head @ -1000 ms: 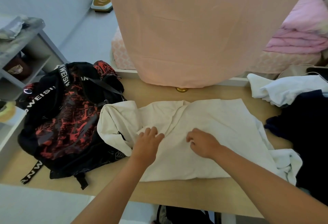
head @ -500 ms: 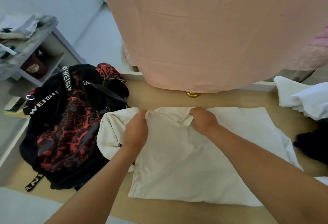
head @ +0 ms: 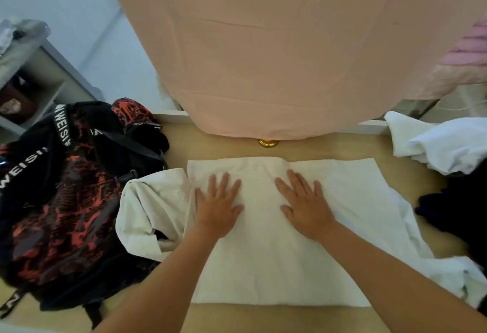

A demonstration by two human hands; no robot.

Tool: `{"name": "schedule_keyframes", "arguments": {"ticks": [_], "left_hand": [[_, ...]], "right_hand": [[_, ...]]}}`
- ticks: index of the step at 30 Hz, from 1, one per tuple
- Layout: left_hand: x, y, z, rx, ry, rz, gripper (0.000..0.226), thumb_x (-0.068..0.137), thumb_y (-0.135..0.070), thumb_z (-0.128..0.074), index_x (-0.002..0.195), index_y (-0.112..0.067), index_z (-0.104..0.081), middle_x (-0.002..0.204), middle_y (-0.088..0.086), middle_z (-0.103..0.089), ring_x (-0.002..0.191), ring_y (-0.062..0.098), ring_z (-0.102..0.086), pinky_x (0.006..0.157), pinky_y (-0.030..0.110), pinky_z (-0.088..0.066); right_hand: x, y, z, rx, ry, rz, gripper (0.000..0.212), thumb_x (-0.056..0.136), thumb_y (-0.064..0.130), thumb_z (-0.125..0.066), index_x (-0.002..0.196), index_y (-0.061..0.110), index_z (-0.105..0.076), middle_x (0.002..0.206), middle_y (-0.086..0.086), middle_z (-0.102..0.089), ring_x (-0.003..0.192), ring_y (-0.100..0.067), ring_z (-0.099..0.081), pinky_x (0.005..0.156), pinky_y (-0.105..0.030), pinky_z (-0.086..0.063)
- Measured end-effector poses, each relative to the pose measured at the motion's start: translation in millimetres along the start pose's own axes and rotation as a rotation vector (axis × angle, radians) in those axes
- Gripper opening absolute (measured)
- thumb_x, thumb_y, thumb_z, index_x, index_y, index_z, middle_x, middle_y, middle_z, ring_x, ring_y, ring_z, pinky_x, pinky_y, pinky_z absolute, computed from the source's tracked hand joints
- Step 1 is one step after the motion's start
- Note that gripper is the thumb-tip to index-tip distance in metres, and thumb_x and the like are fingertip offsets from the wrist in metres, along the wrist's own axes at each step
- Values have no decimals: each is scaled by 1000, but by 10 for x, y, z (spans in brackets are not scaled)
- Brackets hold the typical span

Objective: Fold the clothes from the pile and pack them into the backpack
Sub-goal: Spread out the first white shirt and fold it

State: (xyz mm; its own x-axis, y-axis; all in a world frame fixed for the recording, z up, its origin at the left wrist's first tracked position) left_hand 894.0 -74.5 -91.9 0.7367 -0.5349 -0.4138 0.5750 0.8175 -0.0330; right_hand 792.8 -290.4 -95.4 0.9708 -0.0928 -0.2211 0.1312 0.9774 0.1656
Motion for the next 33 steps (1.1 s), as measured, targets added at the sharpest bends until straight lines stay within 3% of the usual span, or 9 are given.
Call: {"name": "schedule_keyframes", "arguments": {"ticks": [2, 4, 6, 9, 13, 15, 23, 29, 33], "left_hand": [[-28, 70, -67, 15, -6, 111, 73, 87, -65, -5, 154, -38, 7, 163, -2, 16, 148, 39, 11, 116, 59, -2], [-4, -15, 25, 14, -27, 130, 73, 89, -59, -20, 155, -32, -6, 164, 5, 4, 149, 37, 5, 115, 58, 2], [54, -226, 211, -14, -120, 90, 67, 91, -48, -36, 151, -19, -27, 161, 13, -16, 148, 35, -11, 117, 55, -3], [159, -673, 440, -84, -308, -77, 50, 89, -30, -51, 136, -13, -48, 146, 11, -44, 134, 31, -38, 111, 47, -30], [258, -1315, 524, -156, -347, -325, 42, 93, -23, -50, 135, -16, -48, 143, 6, -45, 130, 28, -41, 105, 41, -38], [296, -1496, 426, -98, -300, -404, 49, 95, -30, -50, 141, -18, -43, 150, 7, -39, 137, 30, -37, 107, 44, -37], [372, -1136, -169, 48, -151, -315, 85, 87, -82, -20, 156, -35, -8, 165, 8, 2, 150, 34, 6, 115, 64, -7], [376, -1052, -119, 50, -102, -265, 87, 81, -87, -16, 151, -46, 13, 159, 1, 29, 145, 30, 30, 113, 63, 10], [243, -1074, -33, -10, -177, -230, 71, 94, -66, -24, 156, -33, -14, 165, 6, 5, 151, 29, 7, 117, 62, -4]], "right_hand": [[-126, -299, -111, 10, 75, -70, 72, 92, 62, -15, 158, 32, -14, 167, -1, 0, 153, -23, -3, 119, -57, -9], [-200, -461, -45, 79, 61, -75, 72, 93, 62, -13, 157, 30, -20, 167, 1, -1, 153, -20, 1, 122, -48, -5], [-249, -597, 164, 155, -115, -142, 59, 97, 52, -29, 146, 24, -44, 161, -5, -26, 149, -25, -22, 118, -44, -22], [-346, -1052, 476, 113, -383, -537, 44, 94, 31, -54, 135, 12, -53, 142, -15, -49, 126, -35, -47, 101, -49, -40], [-495, -1688, 566, 186, -119, -974, 51, 94, 47, -56, 129, 10, -53, 130, -14, -57, 120, -33, -51, 98, -43, -40], [-503, -1856, 554, 243, -56, -966, 42, 92, 50, -59, 120, 19, -63, 121, -8, -64, 115, -30, -55, 94, -39, -38], [-511, -2059, 782, 201, -484, -962, 24, 97, 40, -58, 100, 25, -77, 105, -2, -66, 96, -26, -55, 88, -42, -37], [-493, -1987, 842, 60, -576, -932, 35, 86, 7, -63, 117, 21, -68, 114, -10, -58, 97, -31, -52, 80, -43, -41], [-365, -1252, 633, 61, -585, -552, 56, 75, 5, -63, 130, 17, -57, 136, -14, -51, 119, -37, -52, 94, -47, -43]]}}
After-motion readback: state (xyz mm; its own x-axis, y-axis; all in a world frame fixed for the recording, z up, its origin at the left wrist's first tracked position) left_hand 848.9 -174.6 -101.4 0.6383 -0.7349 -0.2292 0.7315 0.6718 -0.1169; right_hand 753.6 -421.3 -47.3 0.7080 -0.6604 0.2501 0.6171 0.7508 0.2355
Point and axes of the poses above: each hand's wrist, its own x-axis towards the middle knuckle, its own z-axis out of the back of the hand, y = z × x, the point moved 5 cm from there along x, towards the middle knuckle
